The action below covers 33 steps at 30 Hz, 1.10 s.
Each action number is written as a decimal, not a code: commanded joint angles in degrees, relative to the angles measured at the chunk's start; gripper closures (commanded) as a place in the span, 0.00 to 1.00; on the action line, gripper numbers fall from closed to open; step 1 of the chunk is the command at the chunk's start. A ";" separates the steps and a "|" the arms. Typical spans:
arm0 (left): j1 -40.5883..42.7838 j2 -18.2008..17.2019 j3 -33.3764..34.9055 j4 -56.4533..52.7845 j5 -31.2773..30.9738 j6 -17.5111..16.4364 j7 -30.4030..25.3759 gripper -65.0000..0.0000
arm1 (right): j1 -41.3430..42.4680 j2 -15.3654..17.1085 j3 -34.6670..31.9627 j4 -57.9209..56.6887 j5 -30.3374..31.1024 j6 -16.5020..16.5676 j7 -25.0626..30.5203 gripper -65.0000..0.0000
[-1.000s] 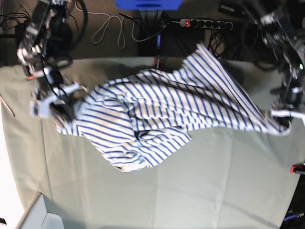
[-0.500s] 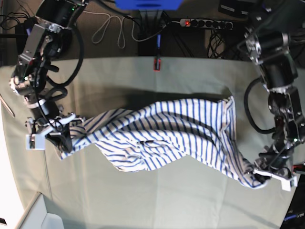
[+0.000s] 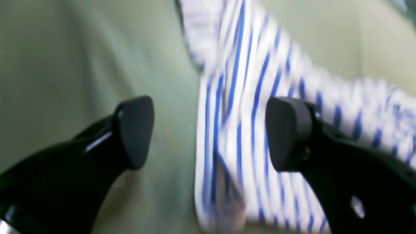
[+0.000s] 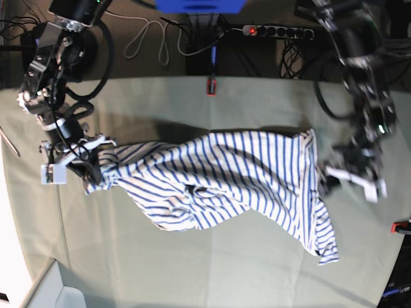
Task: Layout the t-shirt on the table in an organized manner, then fold the t-shirt properly
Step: 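Lift the shirt with both grippers, holding two corners apart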
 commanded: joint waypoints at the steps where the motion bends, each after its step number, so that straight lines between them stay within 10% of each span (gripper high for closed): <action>1: 0.50 0.66 -0.10 0.68 -0.50 -0.40 -2.28 0.19 | -0.09 0.46 0.13 0.91 1.06 -0.17 1.26 1.00; 14: 4.37 5.06 4.12 -9.08 -0.77 -0.49 -10.10 0.22 | -2.64 0.55 0.04 0.91 0.97 -0.17 1.26 1.00; 25: 6.48 5.06 3.86 -6.88 -1.47 -0.66 -9.92 1.00 | -3.08 0.64 0.22 0.91 0.97 -0.17 1.26 1.00; 33: 15.45 1.54 2.54 9.30 -12.19 -0.22 -9.92 1.00 | -5.89 0.64 0.30 3.64 1.15 0.01 1.35 1.00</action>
